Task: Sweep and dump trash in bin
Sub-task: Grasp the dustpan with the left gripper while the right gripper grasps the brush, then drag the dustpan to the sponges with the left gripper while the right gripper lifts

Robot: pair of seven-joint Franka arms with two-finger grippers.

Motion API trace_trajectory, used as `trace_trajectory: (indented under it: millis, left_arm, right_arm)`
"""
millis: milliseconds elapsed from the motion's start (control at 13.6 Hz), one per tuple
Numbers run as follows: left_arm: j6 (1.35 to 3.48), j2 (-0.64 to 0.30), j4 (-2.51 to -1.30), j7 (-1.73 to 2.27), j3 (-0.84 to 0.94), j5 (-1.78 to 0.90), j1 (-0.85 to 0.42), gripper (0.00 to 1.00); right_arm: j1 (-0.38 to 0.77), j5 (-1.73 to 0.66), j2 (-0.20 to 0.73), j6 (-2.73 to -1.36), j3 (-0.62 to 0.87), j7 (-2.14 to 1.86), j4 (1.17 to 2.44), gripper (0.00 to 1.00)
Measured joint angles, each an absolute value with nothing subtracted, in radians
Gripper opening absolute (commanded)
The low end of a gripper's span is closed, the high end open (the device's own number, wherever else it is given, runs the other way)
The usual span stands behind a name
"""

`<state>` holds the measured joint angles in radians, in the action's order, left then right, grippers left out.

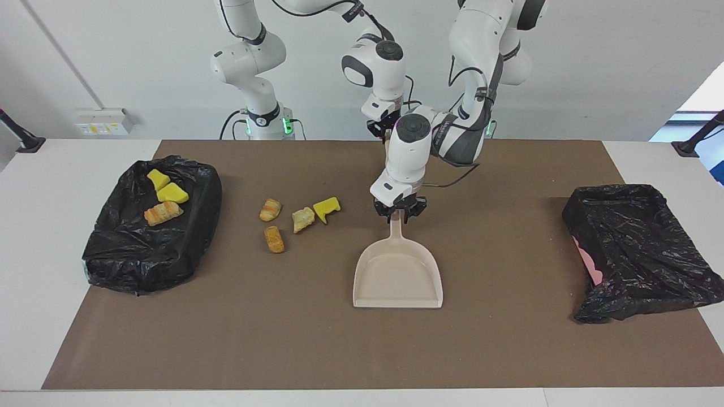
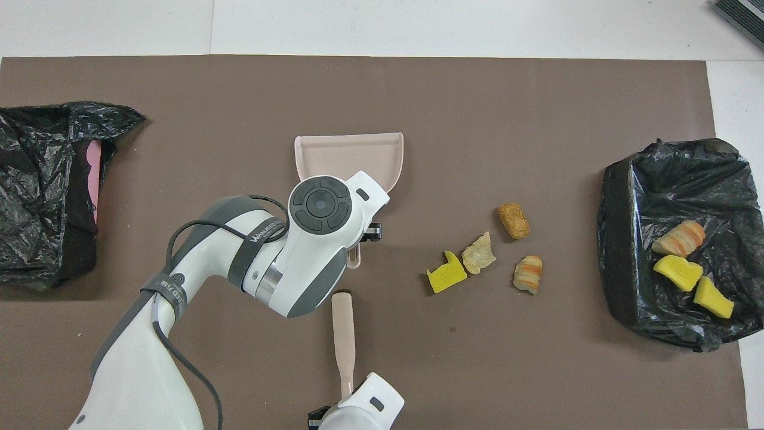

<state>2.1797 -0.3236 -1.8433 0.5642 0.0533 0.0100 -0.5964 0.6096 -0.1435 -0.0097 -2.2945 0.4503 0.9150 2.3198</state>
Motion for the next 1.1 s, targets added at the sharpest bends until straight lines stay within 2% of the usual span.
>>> trace_trajectory:
  millis: [74, 294, 515, 736, 1103]
  left_arm:
    - [2.18, -0.323, -1.846, 0.558, 0.054, 0.01, -0.597, 0.14]
    - [2.178, -0.322, -1.85, 0.539, 0.054, 0.013, -0.598, 0.02]
    - [2.141, -0.305, -1.85, 0.442, 0.043, 0.015, -0.596, 0.0]
    - [2.038, -0.244, -1.849, 0.261, 0.023, 0.016, -0.575, 0.0]
    - [1.946, -0.179, -1.85, -0.162, 0.008, 0.052, -0.511, 0.0]
  right_arm:
    - [0.609, -0.138, -0.013, -2.258, 0.447, 0.915, 2.306, 0.0]
    - [0.591, -0.133, -0.057, -2.166, 0.437, 0.914, 2.279, 0.0]
    - [0.531, -0.13, -0.148, -2.017, 0.435, 0.862, 2.273, 0.0]
    - [0.428, -0.13, -0.264, -1.85, 0.432, 0.748, 2.274, 0.0]
    - [0.2, -0.041, -0.362, -1.732, 0.429, 0.589, 2.279, 0.0]
